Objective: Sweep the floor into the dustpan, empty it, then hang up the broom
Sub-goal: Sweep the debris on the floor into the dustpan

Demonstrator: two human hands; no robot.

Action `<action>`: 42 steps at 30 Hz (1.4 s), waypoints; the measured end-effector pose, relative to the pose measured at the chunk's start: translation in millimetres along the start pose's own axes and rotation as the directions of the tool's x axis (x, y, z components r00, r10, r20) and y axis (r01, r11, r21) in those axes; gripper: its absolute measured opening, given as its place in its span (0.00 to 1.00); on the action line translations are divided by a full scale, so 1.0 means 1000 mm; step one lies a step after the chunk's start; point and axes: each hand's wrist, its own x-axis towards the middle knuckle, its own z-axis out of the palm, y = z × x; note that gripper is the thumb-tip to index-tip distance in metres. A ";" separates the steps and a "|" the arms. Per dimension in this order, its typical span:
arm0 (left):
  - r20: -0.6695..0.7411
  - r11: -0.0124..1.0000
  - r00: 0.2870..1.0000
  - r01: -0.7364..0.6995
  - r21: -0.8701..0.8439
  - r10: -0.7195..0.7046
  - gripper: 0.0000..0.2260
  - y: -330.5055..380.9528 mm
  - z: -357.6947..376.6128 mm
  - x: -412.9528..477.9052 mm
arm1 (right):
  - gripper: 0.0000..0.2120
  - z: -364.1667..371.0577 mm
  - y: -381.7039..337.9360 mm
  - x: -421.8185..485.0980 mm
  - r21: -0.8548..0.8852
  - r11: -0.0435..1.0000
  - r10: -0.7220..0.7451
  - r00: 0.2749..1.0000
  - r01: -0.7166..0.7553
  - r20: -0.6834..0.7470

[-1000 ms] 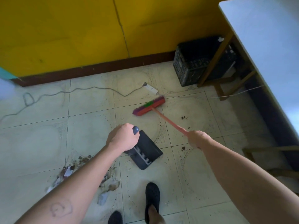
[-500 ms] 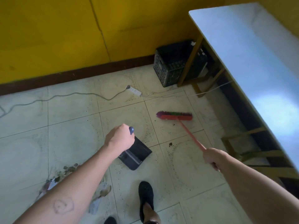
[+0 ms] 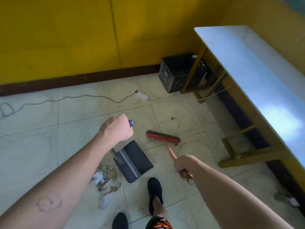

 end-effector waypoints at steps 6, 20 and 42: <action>0.000 0.998 0.999 -0.053 0.029 0.053 0.13 -0.045 -0.016 -0.051 | 0.14 0.032 -0.018 -0.055 0.061 0.993 -0.104 0.986 0.097 0.128; -0.011 0.996 0.998 -0.055 0.064 0.056 0.12 -0.059 -0.009 -0.074 | 0.13 -0.015 0.059 -0.082 0.619 0.780 -0.203 0.973 0.092 0.112; 0.106 1.000 0.994 0.024 0.002 -0.024 0.09 0.156 0.029 0.065 | 0.18 -0.213 0.139 0.070 0.430 0.890 0.042 0.913 0.150 -0.405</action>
